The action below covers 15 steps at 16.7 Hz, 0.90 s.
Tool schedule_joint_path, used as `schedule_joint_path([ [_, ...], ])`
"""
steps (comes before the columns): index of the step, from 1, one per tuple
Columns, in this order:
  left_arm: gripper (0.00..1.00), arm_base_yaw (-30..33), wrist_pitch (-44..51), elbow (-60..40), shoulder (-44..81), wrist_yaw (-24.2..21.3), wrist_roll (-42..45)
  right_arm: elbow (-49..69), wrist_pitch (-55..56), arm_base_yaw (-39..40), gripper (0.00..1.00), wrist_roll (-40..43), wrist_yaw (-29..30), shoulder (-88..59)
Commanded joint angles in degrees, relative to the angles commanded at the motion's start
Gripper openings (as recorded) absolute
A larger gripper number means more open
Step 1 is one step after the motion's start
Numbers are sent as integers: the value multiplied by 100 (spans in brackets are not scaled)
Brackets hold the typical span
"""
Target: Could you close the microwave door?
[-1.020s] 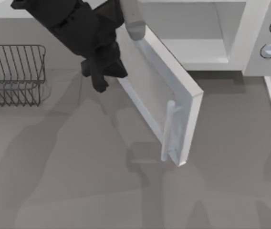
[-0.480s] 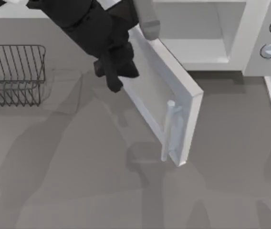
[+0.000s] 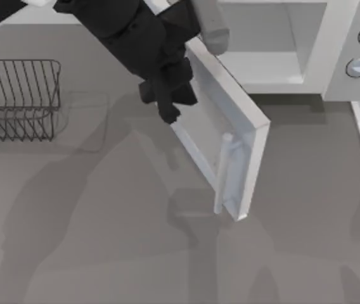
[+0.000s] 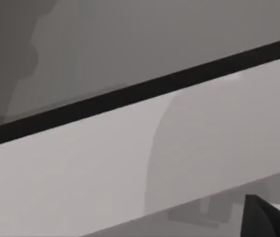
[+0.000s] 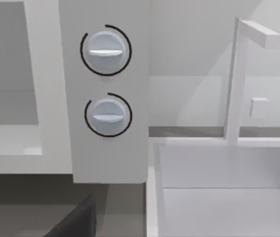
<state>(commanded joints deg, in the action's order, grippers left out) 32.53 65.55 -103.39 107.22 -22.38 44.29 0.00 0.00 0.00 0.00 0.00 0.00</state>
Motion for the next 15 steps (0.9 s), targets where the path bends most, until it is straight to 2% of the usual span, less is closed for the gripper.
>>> schedule_joint_path([
  [15, 0, 283, -45, -371, 248, 108, -313, 0, 0, 0, 100, 0, 0, 0],
])
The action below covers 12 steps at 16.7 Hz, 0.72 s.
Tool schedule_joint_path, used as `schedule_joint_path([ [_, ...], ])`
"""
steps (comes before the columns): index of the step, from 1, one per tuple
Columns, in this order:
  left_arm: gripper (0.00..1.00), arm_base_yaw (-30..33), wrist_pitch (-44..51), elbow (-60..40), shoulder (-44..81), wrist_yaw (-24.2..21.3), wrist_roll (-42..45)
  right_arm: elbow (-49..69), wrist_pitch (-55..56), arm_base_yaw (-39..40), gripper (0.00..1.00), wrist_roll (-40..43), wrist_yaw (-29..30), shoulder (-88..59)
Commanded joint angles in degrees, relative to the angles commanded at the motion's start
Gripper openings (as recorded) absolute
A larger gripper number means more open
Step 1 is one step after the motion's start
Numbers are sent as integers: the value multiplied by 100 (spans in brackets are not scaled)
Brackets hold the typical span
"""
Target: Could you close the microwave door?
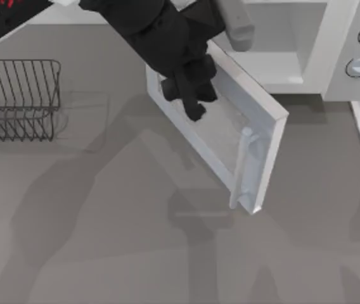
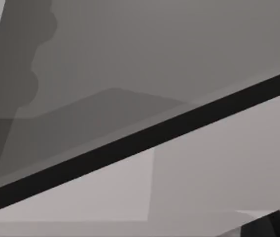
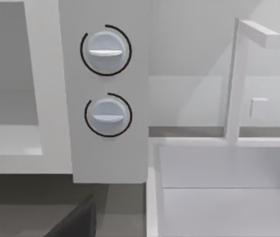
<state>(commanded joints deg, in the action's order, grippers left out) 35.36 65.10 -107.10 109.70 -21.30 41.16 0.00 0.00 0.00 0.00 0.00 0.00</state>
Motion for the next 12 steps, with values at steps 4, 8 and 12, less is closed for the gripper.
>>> schedule_joint_path([
  [4, 0, 191, 11, -254, 205, 69, -192, 0, 0, 0, 100, 0, 0, 0],
  [8, 0, 171, 3, -253, 188, 69, -194, 0, 0, 0, 100, 0, 0, 0],
  [12, 0, 315, 156, -284, 374, 54, -257, 0, 0, 0, 100, 0, 0, 0],
])
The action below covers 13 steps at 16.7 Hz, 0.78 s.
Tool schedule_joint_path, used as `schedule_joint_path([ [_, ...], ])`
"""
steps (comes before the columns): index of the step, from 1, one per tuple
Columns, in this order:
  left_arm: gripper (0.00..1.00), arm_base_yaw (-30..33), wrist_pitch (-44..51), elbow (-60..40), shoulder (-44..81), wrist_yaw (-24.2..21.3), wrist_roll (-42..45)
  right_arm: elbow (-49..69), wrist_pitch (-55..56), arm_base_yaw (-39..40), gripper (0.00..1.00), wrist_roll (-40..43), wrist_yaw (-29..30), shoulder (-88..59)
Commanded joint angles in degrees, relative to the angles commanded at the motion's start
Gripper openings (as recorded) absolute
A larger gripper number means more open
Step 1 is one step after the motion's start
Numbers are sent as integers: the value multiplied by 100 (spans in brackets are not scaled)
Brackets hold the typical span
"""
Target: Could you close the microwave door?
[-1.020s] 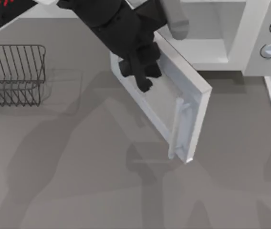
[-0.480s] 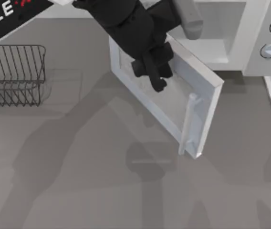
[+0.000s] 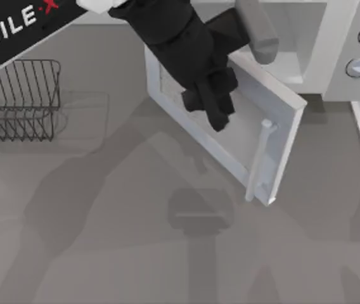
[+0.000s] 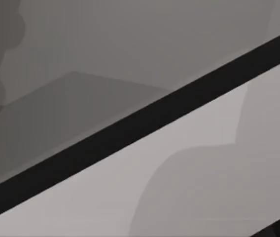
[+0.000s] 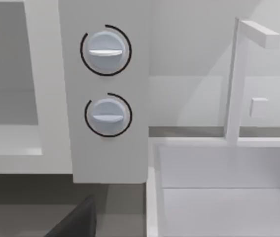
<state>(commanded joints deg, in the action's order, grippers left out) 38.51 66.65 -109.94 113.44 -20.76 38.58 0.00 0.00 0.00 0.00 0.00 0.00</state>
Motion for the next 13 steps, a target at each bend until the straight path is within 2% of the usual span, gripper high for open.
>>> schedule_joint_path([
  [4, 0, 185, 119, -36, 217, -99, -61, 0, 0, 0, 100, 0, 0, 0],
  [9, 0, 88, -119, -363, 99, 103, -158, 0, 0, 0, 100, 0, 0, 0],
  [13, 0, 119, -95, -349, 118, 88, -157, 0, 0, 0, 100, 0, 0, 0],
])
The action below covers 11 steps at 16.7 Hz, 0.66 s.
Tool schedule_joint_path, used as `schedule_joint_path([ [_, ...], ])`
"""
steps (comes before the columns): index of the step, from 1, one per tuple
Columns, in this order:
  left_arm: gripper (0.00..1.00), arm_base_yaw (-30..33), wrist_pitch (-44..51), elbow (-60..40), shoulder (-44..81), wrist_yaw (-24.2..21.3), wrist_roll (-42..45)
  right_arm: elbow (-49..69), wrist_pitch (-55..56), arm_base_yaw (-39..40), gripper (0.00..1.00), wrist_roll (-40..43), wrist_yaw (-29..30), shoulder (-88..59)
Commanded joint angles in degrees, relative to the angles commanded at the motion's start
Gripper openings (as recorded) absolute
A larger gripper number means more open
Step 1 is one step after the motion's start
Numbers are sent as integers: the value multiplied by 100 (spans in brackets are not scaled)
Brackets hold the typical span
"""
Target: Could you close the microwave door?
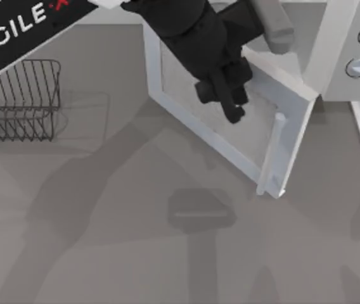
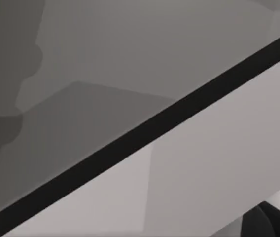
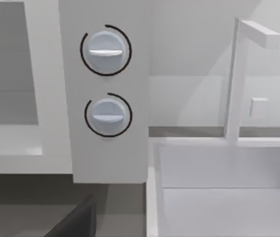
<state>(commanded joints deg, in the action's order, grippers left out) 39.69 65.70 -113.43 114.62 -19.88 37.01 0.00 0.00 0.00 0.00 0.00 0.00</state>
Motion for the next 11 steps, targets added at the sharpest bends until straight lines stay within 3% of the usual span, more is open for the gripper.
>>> schedule_joint_path([
  [11, 0, 201, 58, -461, 307, 89, -205, 0, 0, 0, 100, 0, 0, 0],
])
